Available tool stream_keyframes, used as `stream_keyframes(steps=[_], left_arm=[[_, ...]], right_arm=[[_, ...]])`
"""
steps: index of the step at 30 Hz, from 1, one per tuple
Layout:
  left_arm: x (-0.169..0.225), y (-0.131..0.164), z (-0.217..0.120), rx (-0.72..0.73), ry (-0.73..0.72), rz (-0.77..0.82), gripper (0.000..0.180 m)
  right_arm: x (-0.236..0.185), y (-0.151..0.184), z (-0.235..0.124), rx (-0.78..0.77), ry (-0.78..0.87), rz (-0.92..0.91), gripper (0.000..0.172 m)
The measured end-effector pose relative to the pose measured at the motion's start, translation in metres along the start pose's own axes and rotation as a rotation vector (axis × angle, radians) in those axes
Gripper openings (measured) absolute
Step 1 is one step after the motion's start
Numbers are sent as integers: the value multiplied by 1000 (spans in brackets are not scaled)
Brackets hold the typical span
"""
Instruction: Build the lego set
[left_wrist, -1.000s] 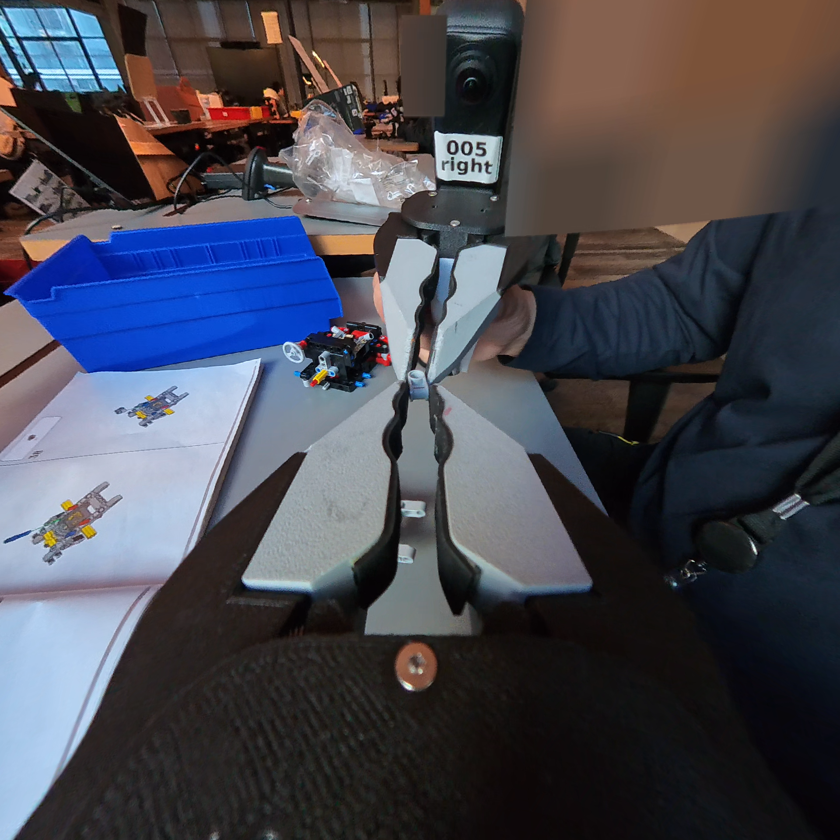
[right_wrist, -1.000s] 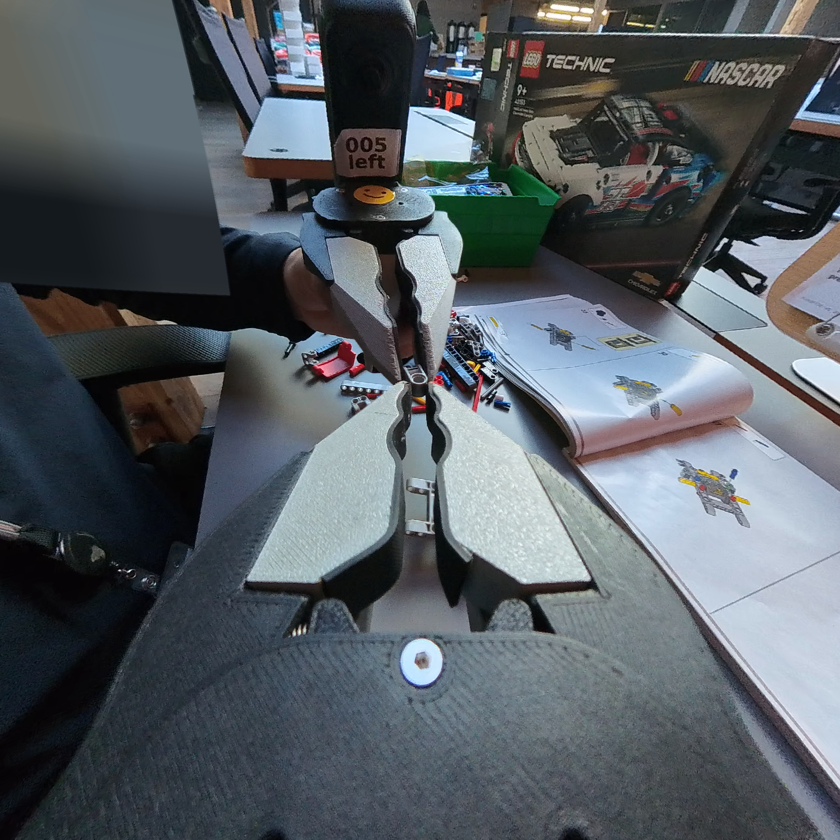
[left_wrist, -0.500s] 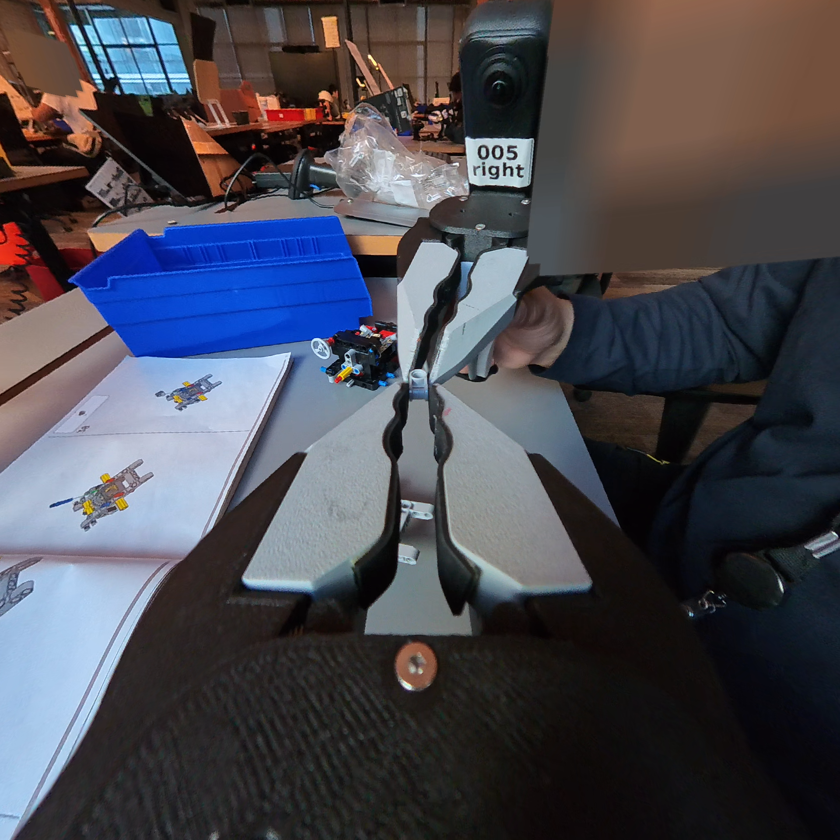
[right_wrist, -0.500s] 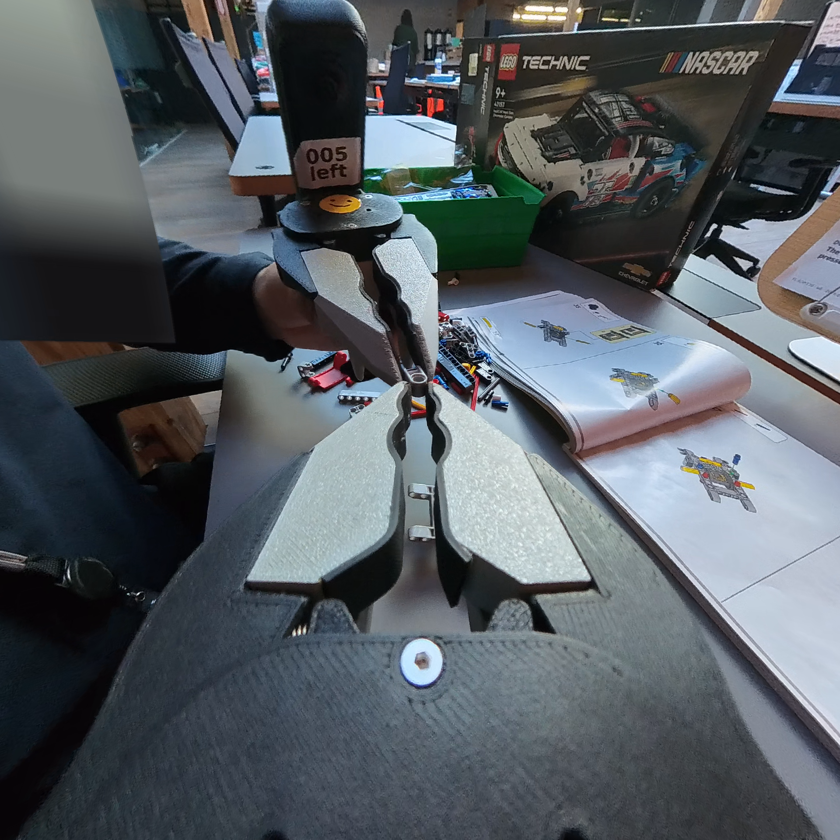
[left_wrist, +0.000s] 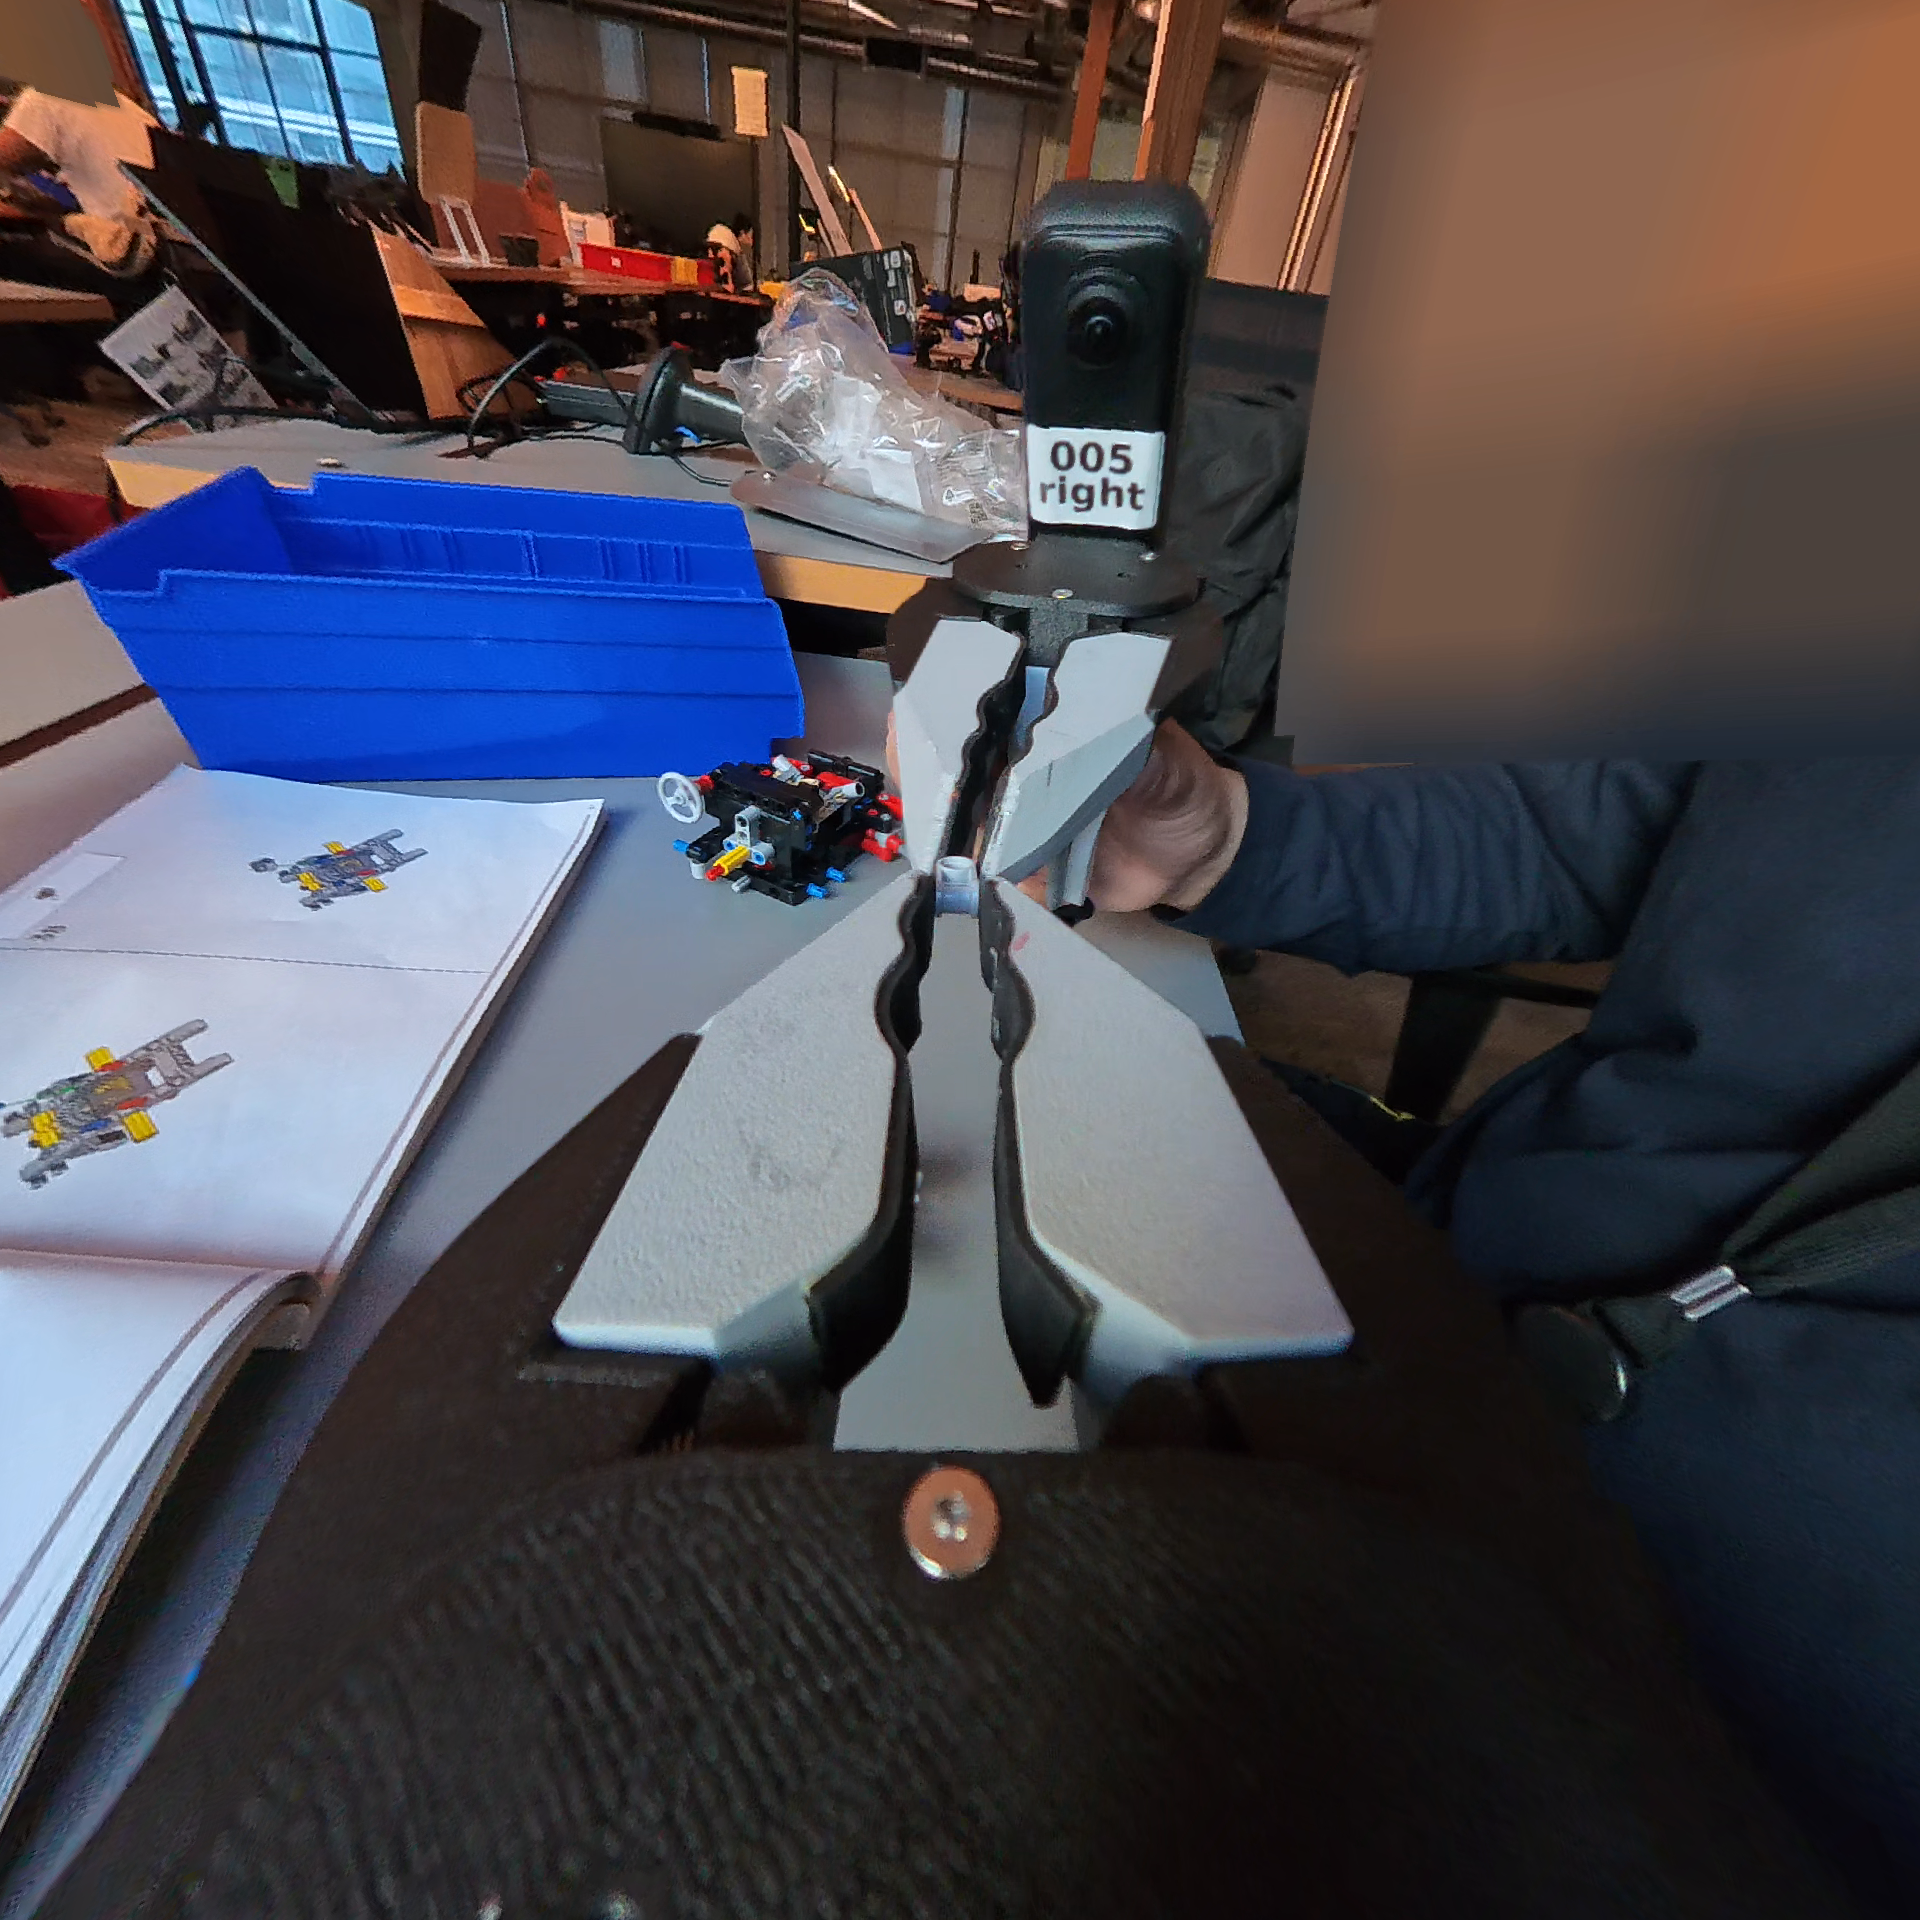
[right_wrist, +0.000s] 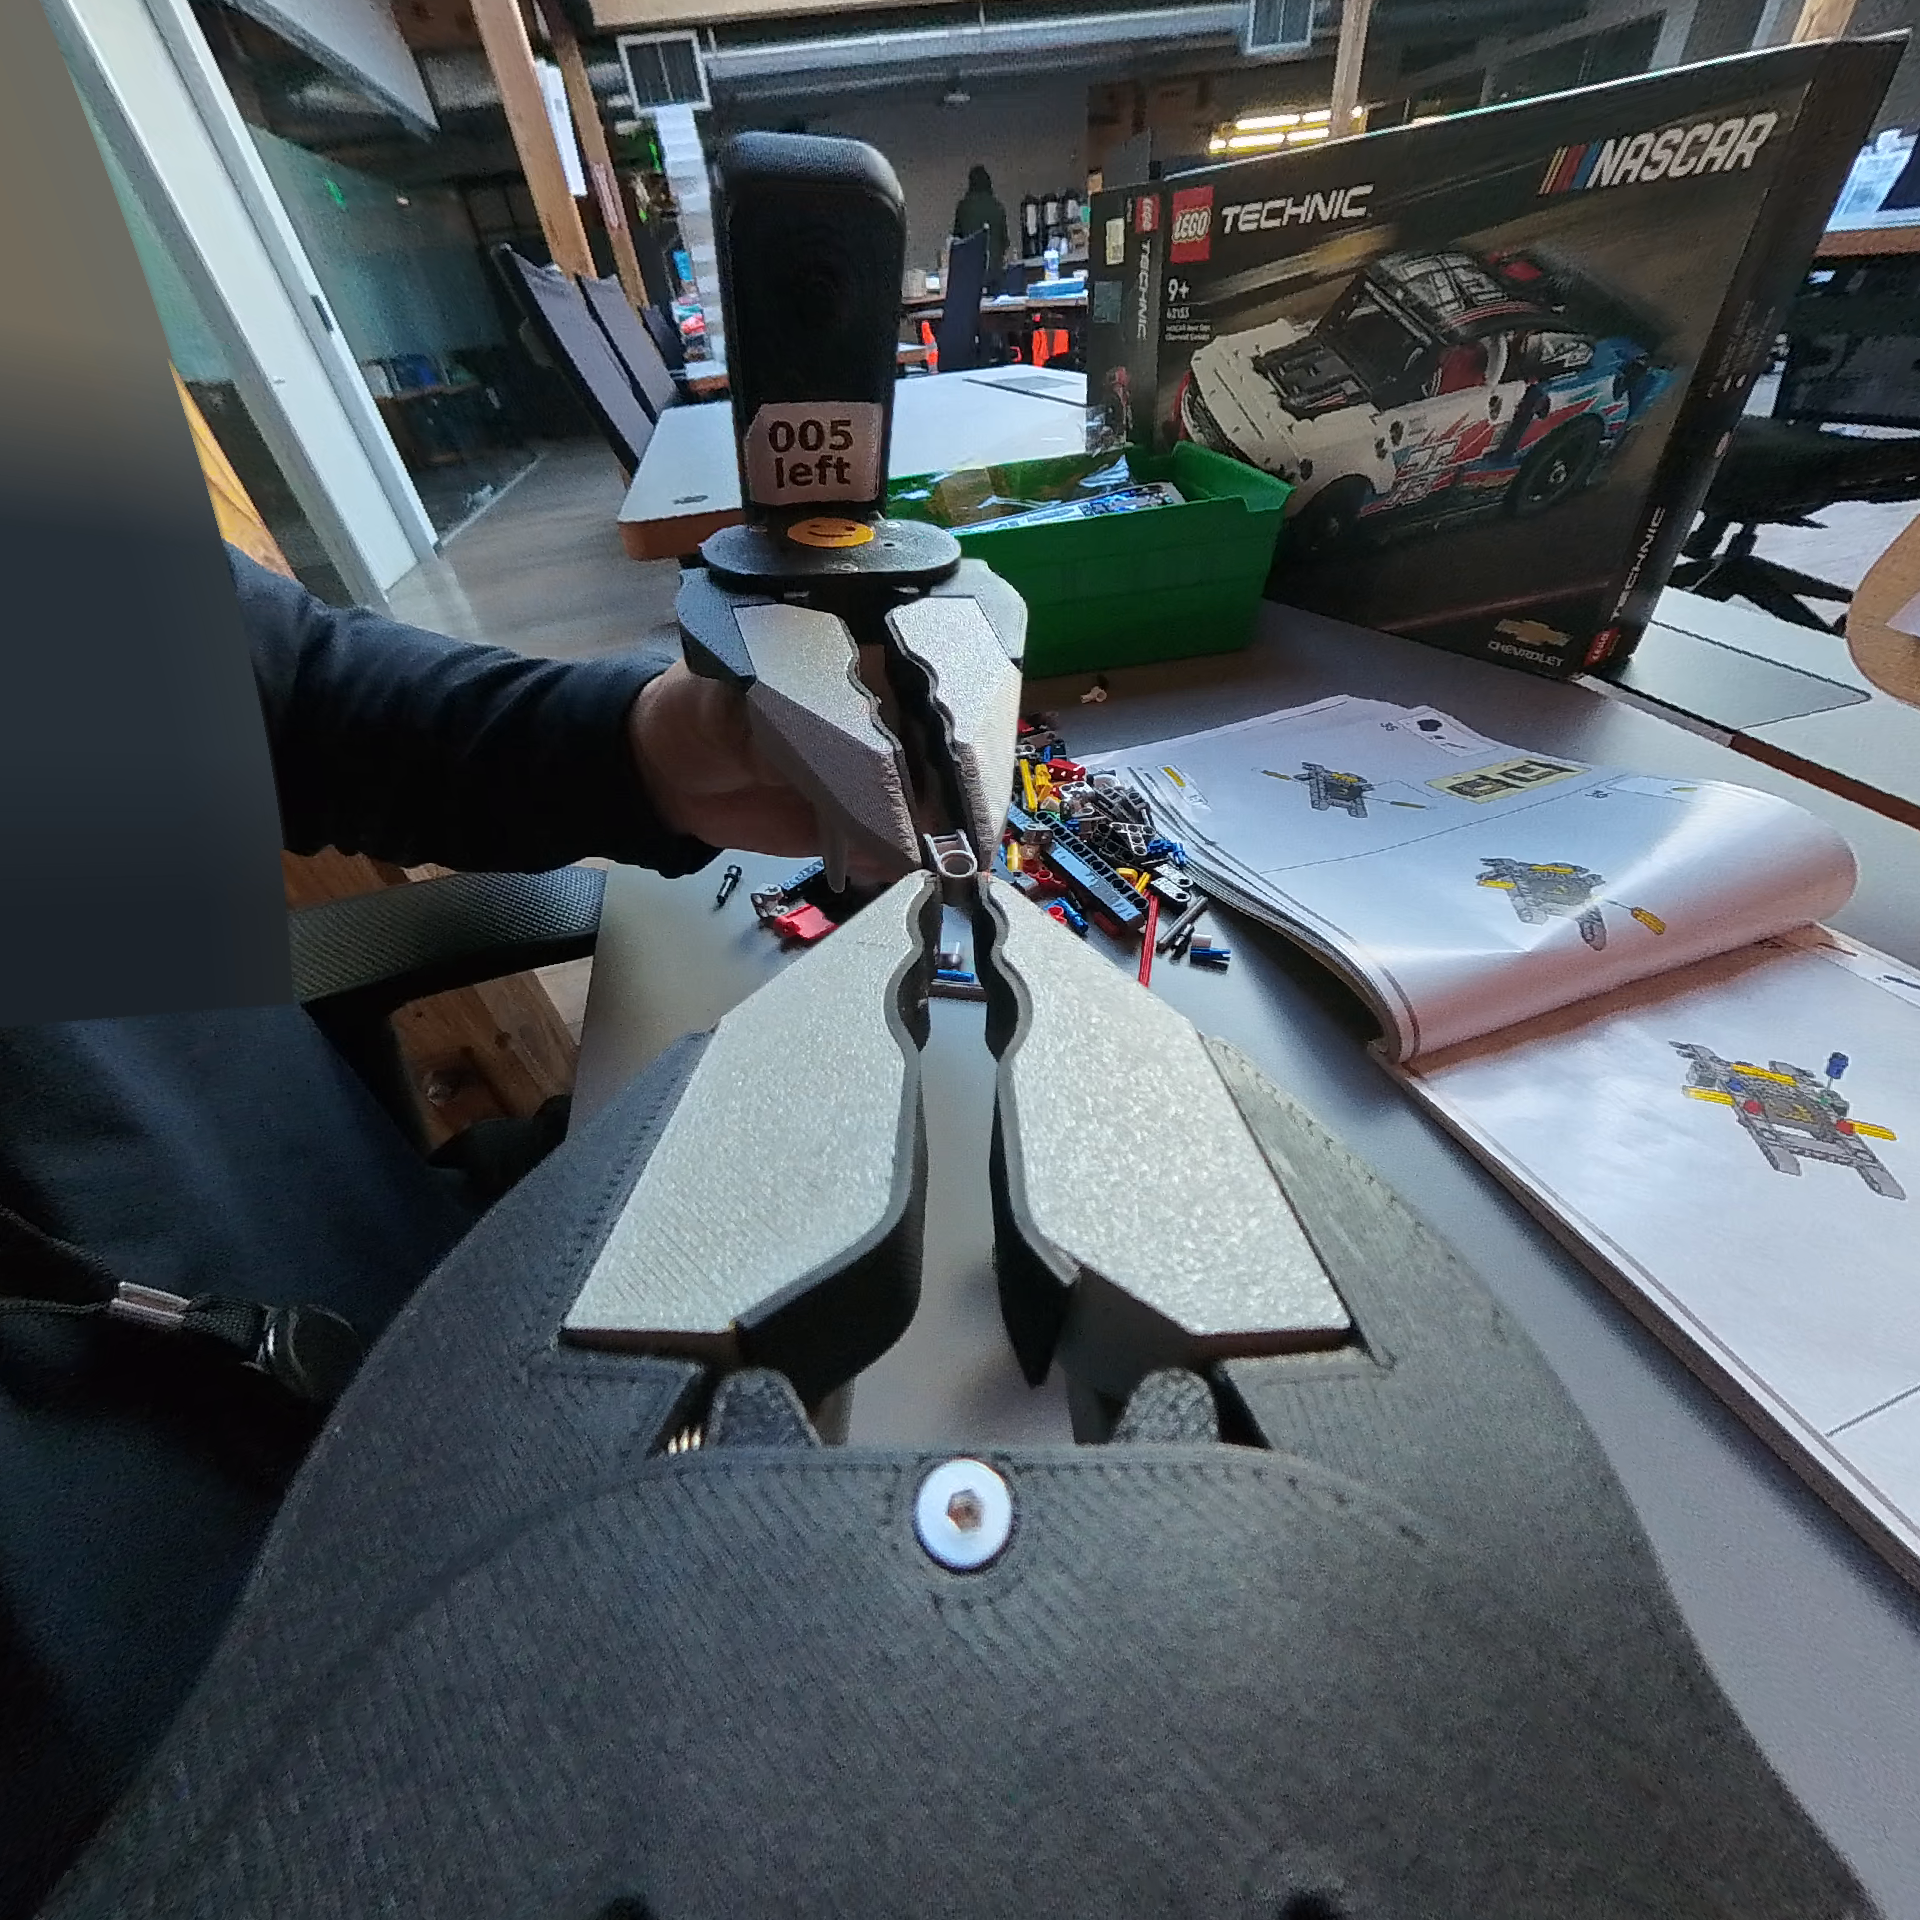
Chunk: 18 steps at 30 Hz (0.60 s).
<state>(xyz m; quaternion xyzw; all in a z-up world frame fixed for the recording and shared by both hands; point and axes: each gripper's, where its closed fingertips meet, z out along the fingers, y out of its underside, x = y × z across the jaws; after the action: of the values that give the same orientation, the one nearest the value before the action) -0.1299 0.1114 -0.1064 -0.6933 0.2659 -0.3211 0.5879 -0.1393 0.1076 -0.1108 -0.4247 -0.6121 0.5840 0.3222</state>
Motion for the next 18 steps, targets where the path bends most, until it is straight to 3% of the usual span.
stream_keyframes(steps=[5, 13, 18], left_arm=[[1, -1, 0, -14, -7, 13, 6], [-2, 10, -1, -108, -20, 166, 6], [-19, 37, -1, -258, 53, 238, 5]], right_arm=[[-1, -1, -1, -9, 15, -17, 3], [2, 8, 2, -120, 52, -70, 3], [39, 22, -13, -160, 127, 100, 32]])
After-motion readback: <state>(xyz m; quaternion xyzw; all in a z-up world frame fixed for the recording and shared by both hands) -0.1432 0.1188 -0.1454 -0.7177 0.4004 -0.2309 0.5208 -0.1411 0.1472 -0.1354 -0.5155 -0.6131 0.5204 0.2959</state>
